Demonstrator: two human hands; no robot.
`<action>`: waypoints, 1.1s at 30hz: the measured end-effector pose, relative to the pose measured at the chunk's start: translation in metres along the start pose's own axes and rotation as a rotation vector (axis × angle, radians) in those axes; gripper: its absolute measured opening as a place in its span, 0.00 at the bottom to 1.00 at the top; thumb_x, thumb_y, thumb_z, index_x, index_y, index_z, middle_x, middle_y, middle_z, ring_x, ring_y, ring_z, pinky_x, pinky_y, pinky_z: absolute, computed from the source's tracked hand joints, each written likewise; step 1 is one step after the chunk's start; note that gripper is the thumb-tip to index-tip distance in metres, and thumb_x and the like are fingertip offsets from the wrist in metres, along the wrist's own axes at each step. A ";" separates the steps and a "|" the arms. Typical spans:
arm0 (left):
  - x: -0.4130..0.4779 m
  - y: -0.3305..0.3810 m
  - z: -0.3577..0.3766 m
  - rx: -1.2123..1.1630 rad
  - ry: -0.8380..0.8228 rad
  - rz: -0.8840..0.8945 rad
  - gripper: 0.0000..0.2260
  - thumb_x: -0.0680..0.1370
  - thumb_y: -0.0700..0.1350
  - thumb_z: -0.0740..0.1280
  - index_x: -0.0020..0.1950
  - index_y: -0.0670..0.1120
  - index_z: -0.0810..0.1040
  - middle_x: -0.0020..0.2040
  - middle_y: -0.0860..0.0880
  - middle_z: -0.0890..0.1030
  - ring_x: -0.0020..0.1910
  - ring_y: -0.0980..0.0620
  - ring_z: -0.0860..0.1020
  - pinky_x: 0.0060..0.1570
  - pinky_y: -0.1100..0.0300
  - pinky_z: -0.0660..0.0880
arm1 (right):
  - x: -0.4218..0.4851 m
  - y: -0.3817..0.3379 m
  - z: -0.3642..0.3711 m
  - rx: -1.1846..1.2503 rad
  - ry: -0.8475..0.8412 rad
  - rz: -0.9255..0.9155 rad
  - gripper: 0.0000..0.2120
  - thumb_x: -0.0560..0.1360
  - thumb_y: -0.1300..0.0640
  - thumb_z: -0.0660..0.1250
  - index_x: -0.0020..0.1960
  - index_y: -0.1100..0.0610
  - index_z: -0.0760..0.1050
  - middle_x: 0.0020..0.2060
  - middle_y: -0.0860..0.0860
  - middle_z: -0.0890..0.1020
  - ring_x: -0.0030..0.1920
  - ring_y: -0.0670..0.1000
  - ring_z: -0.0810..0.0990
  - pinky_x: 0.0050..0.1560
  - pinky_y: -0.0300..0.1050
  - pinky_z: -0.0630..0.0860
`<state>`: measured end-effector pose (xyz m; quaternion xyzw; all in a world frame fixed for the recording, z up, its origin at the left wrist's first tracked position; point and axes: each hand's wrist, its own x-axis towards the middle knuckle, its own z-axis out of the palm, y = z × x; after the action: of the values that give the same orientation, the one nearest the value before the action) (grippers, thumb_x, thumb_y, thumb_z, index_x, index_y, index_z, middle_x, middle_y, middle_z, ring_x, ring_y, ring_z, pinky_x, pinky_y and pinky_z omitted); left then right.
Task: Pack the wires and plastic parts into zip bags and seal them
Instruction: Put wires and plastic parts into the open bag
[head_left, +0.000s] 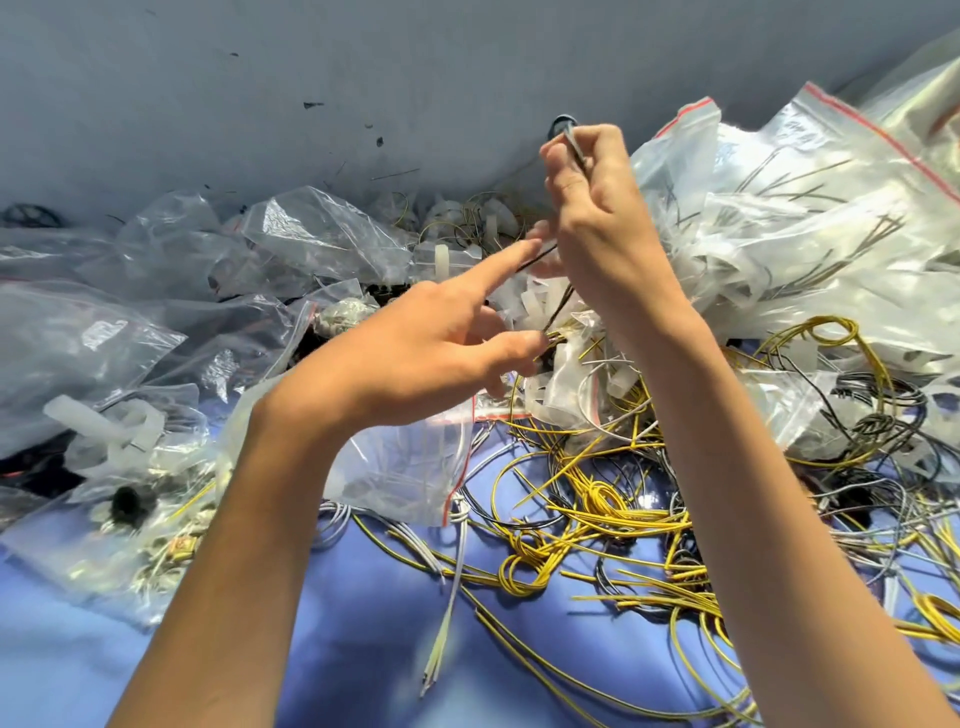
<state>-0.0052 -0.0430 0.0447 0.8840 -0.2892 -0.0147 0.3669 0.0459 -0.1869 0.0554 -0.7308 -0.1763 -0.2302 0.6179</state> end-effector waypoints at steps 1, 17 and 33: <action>0.000 -0.002 -0.002 -0.028 0.024 -0.010 0.29 0.78 0.49 0.64 0.75 0.59 0.55 0.43 0.52 0.85 0.36 0.56 0.82 0.41 0.68 0.73 | 0.002 0.003 -0.001 -0.042 0.045 -0.004 0.02 0.83 0.55 0.54 0.51 0.51 0.64 0.48 0.53 0.68 0.42 0.51 0.76 0.33 0.37 0.75; -0.011 -0.031 -0.022 0.513 -0.169 -0.402 0.15 0.66 0.62 0.69 0.46 0.55 0.75 0.40 0.55 0.78 0.37 0.61 0.74 0.38 0.63 0.70 | -0.012 -0.004 -0.005 -0.425 -0.624 -0.009 0.38 0.78 0.66 0.58 0.77 0.42 0.42 0.53 0.57 0.68 0.42 0.55 0.77 0.43 0.47 0.82; -0.009 -0.028 -0.015 0.439 -0.148 -0.402 0.05 0.74 0.45 0.62 0.48 0.49 0.76 0.36 0.49 0.76 0.35 0.51 0.73 0.40 0.56 0.74 | -0.021 -0.013 -0.011 -0.469 -0.895 0.058 0.20 0.76 0.43 0.63 0.48 0.61 0.79 0.23 0.45 0.71 0.26 0.46 0.68 0.30 0.45 0.65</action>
<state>0.0049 -0.0124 0.0356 0.9782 -0.1306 -0.0884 0.1349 0.0194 -0.1951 0.0560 -0.8816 -0.3471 0.0894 0.3070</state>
